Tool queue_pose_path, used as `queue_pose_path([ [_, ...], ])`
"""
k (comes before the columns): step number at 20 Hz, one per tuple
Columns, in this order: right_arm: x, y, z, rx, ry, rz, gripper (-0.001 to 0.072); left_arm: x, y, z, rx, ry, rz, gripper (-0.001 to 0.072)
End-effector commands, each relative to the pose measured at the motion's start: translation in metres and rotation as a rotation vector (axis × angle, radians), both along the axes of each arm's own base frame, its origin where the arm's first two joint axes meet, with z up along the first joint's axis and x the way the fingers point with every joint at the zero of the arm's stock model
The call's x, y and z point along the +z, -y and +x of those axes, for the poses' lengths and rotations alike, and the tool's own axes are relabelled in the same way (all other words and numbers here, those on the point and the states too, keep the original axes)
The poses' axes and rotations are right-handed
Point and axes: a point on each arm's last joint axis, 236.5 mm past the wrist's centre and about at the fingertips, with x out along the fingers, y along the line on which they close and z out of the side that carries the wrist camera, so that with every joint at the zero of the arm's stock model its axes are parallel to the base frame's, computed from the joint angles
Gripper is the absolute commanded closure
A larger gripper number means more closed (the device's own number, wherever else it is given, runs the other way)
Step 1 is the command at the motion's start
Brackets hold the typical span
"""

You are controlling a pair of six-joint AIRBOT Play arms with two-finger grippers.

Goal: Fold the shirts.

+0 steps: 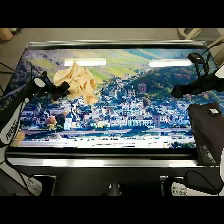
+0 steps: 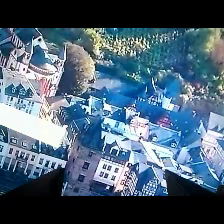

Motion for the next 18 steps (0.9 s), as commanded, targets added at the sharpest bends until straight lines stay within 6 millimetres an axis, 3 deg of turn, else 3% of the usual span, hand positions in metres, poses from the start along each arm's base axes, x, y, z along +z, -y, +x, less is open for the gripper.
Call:
queue_pose_path([
  [1,0.042,0.002,0.011,0.044,0.133,-0.051,0.0050,0.092,0.030,0.000,-0.228,0.262,0.065,0.0683],
  [3,0.096,0.004,0.012,0.054,0.274,-0.098,0.0052,0.175,0.075,-0.032,-0.417,0.437,0.125,0.0683],
  [5,0.159,0.002,0.000,0.044,0.426,-0.135,0.0086,0.250,0.134,-0.084,-0.592,0.608,0.147,0.0683],
  [7,0.218,-0.001,-0.024,0.028,0.580,-0.173,0.0089,0.301,0.195,-0.142,-0.736,0.738,0.114,0.0683],
  [8,0.243,-0.002,-0.042,0.021,0.640,-0.201,0.0086,0.313,0.226,-0.170,-0.808,0.775,0.084,0.0683],
  [9,0.263,0.000,-0.060,0.010,0.686,-0.239,0.0086,0.316,0.255,-0.195,-0.877,0.793,0.053,0.0683],
  [11,0.297,0.011,-0.096,-0.058,0.760,-0.306,0.0085,0.303,0.310,-0.235,-0.984,0.805,-0.001,0.0683],
  [13,0.316,0.019,-0.126,-0.125,0.799,-0.338,0.0085,0.264,0.357,-0.260,-1.040,0.777,-0.032,0.0683],
  [15,0.315,0.016,-0.143,-0.122,0.778,-0.342,0.0085,0.209,0.390,-0.267,-1.029,0.663,-0.062,0.0642],
  [17,0.291,0.014,-0.148,-0.102,0.675,-0.329,0.0085,0.170,0.399,-0.268,-0.998,0.504,-0.095,0.0055],
  [18,0.272,0.014,-0.148,-0.088,0.594,-0.318,0.0085,0.164,0.390,-0.261,-0.991,0.453,-0.091,-0.0013],
])
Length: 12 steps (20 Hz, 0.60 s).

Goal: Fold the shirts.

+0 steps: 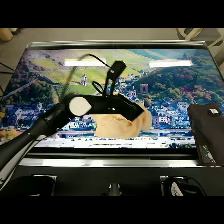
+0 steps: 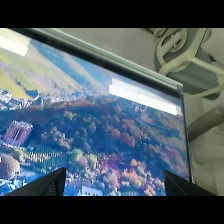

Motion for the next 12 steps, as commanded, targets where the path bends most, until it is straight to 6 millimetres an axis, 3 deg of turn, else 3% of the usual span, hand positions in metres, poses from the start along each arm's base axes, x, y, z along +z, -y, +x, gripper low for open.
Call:
queue_pose_path([
  [1,-0.047,0.000,-0.021,-0.008,-0.223,0.024,0.0085,-0.039,-0.002,0.003,0.026,-0.147,0.065,-0.0013],
  [3,-0.102,-0.005,-0.022,0.023,-0.461,0.073,0.0085,-0.043,-0.059,0.041,0.086,-0.168,0.161,-0.0013],
  [4,-0.133,-0.011,-0.021,0.058,-0.575,0.098,0.0085,-0.054,-0.097,0.056,0.122,-0.209,0.231,-0.0013],
  [6,-0.190,-0.025,-0.012,0.117,-0.716,0.172,0.0083,-0.088,-0.168,0.060,0.169,-0.372,0.360,-0.0013],
  [7,-0.221,-0.030,-0.012,0.137,-0.779,0.205,0.0066,-0.105,-0.195,0.055,0.203,-0.460,0.390,0.0001],
  [8,-0.256,-0.034,-0.017,0.153,-0.858,0.228,0.0018,-0.125,-0.217,0.046,0.227,-0.534,0.418,0.0062],
  [10,-0.321,-0.038,-0.037,0.157,-1.008,0.267,0.0018,-0.166,-0.242,0.019,0.256,-0.676,0.446,0.0059],
  [12,-0.367,-0.048,-0.059,0.157,-1.119,0.330,0.0018,-0.197,-0.232,-0.009,0.249,-0.781,0.394,0.0028],
])
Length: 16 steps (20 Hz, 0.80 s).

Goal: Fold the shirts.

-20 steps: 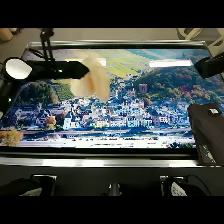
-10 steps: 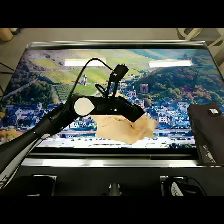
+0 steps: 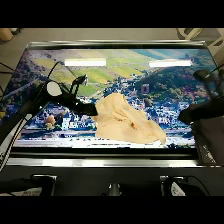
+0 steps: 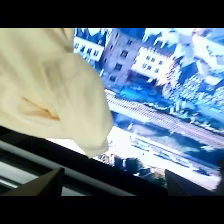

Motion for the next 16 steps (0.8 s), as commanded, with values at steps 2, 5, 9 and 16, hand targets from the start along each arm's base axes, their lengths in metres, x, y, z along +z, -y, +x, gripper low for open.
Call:
queue_pose_path([
  [2,-0.096,-0.032,-0.043,0.002,-0.224,0.148,0.0018,-0.060,0.005,-0.054,0.093,-0.197,-0.096,0.0028],
  [5,-0.114,-0.044,-0.049,0.029,-0.223,0.194,0.0009,-0.084,0.020,-0.068,0.099,-0.205,-0.091,0.0028],
  [9,-0.129,-0.041,-0.044,0.016,-0.212,0.185,0.0007,-0.093,0.039,-0.061,0.122,-0.166,-0.104,0.0029],
  [16,-0.157,-0.047,-0.017,-0.002,-0.180,0.236,0.0020,-0.092,0.044,-0.031,0.267,-0.101,-0.121,0.0642],
])
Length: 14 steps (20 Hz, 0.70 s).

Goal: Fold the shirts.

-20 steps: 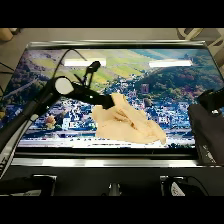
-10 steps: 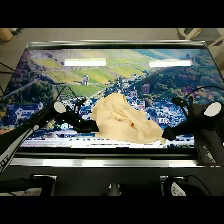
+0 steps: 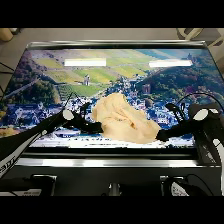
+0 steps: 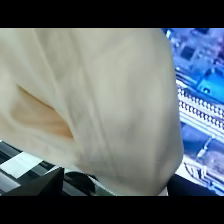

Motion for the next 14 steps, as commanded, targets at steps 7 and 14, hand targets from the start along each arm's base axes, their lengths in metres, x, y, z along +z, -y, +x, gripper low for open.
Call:
queue_pose_path([
  [7,0.085,-0.008,0.060,0.089,0.317,0.024,0.0693,0.156,-0.001,0.092,-0.002,0.580,-0.048,0.0685],
  [14,0.599,-0.010,0.015,-0.098,1.813,-0.159,0.0692,0.681,-0.135,0.020,0.476,1.767,-0.441,0.0684],
])
